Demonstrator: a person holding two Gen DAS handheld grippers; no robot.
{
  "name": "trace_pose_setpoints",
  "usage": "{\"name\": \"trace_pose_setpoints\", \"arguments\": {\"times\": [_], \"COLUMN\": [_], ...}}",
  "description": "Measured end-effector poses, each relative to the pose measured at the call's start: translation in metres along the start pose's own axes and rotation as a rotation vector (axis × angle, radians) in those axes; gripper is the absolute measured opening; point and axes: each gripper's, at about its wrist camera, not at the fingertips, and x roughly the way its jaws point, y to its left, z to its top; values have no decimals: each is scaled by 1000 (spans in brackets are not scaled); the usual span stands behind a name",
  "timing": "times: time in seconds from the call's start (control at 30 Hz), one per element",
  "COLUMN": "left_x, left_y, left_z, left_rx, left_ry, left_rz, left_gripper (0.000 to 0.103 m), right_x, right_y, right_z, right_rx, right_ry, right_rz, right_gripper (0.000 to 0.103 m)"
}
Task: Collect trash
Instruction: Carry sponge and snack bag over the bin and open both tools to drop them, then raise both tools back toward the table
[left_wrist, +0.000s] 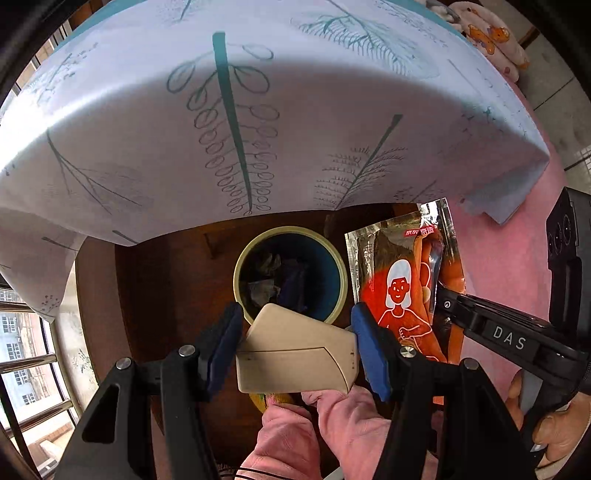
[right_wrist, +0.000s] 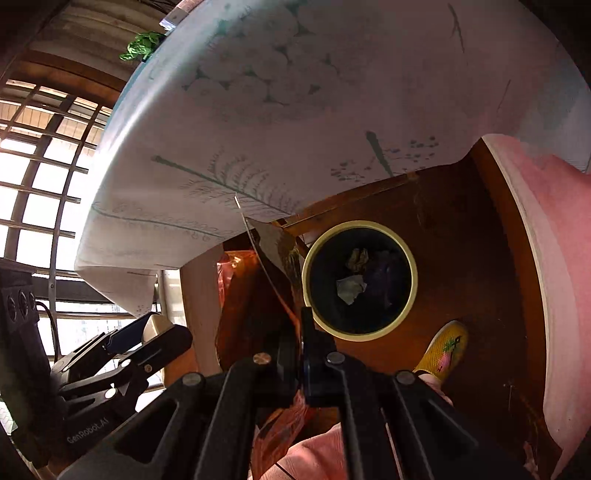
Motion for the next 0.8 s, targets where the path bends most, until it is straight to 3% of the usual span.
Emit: {"name": "trace_pose_setpoints", "arguments": {"times": [0.27, 0.6, 0.63, 0.7, 0.77, 0.8], "left_x": [96, 188, 194, 204, 209, 208], "left_y": [6, 12, 12, 14, 18, 18], "left_z": [-5, -14, -13, -14, -13, -14], "left_rx": [-26, -23, -20, -21, -34, -36], "left_ry": [28, -7, 0, 12, 16, 15], "left_rz": [37, 106, 112, 130, 136, 142], "left_gripper": [59, 62, 66, 86, 91, 94], "right_x": [91, 201, 210, 223, 228, 228], "right_y": [-59, -109, -111, -116, -118, -119], "right_z": [10, 14, 13, 14, 17, 15], "right_rx": [80, 93, 85, 73, 64, 57], "right_ry": [46, 77, 86, 112, 126, 124], "right_rz": [-31, -44, -60, -97, -122, -129], "right_gripper": [3, 6, 10, 29, 51, 51]}}
